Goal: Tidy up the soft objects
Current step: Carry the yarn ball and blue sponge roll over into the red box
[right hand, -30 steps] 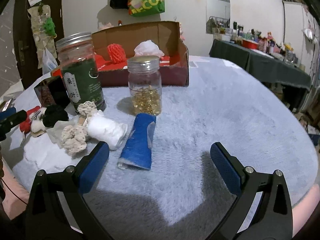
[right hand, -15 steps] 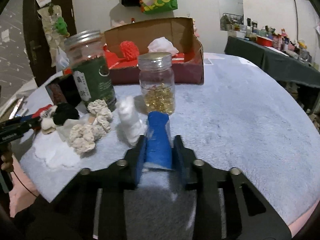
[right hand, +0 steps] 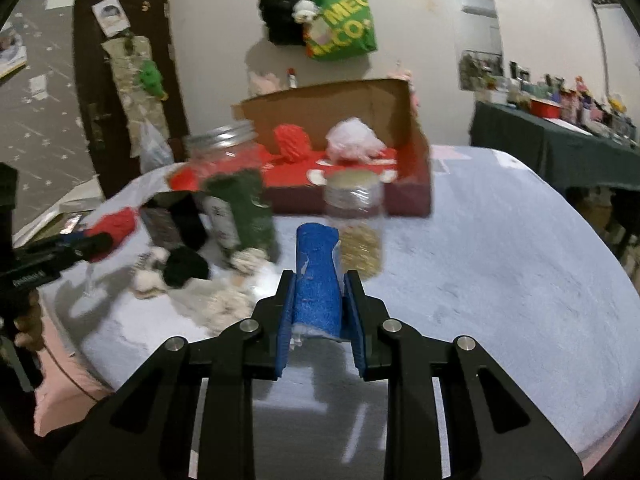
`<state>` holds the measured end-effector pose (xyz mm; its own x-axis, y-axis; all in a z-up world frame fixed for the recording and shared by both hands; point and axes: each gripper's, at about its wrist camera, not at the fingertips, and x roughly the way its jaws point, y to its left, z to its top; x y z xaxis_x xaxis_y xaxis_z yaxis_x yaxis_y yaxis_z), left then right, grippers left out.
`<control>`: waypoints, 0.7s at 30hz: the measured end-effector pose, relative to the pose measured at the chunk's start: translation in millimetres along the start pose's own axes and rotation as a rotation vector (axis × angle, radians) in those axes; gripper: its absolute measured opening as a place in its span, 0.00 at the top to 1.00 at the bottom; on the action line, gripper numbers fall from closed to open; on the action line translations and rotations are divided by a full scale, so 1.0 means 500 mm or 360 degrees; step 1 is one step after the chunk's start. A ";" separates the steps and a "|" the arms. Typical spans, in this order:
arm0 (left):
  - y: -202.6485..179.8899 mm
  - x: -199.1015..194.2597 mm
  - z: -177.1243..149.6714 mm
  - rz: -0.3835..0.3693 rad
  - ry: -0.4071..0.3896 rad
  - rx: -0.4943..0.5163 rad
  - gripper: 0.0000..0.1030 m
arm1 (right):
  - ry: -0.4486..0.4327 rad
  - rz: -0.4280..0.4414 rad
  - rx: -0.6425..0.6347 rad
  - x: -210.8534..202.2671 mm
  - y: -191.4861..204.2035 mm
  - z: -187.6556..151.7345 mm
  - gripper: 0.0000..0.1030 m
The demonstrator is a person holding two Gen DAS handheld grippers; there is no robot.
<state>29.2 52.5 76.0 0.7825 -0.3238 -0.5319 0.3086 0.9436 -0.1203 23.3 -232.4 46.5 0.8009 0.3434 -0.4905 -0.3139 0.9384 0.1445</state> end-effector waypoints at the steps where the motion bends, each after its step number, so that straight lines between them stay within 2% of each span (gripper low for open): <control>1: -0.011 0.006 0.001 -0.0026 0.0005 0.0003 0.58 | 0.0003 0.0023 -0.0011 0.000 0.009 -0.001 0.78; 7: -0.064 0.046 0.004 -0.0173 0.0047 0.0000 0.58 | 0.0027 0.0110 -0.0060 0.014 0.050 -0.005 0.78; 15: -0.080 0.085 0.003 -0.0193 0.0136 -0.0038 0.58 | 0.0071 0.0154 -0.0079 0.043 0.070 -0.010 0.78; 21: -0.079 0.087 0.002 -0.0194 0.0141 -0.0043 0.58 | 0.0089 0.0154 -0.0084 0.048 0.071 -0.014 0.78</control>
<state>51.7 0.9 58.4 0.6890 -0.4295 -0.5838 0.3825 0.8997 -0.2104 27.6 -191.0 34.0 0.7363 0.4283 -0.5238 -0.4161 0.8971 0.1487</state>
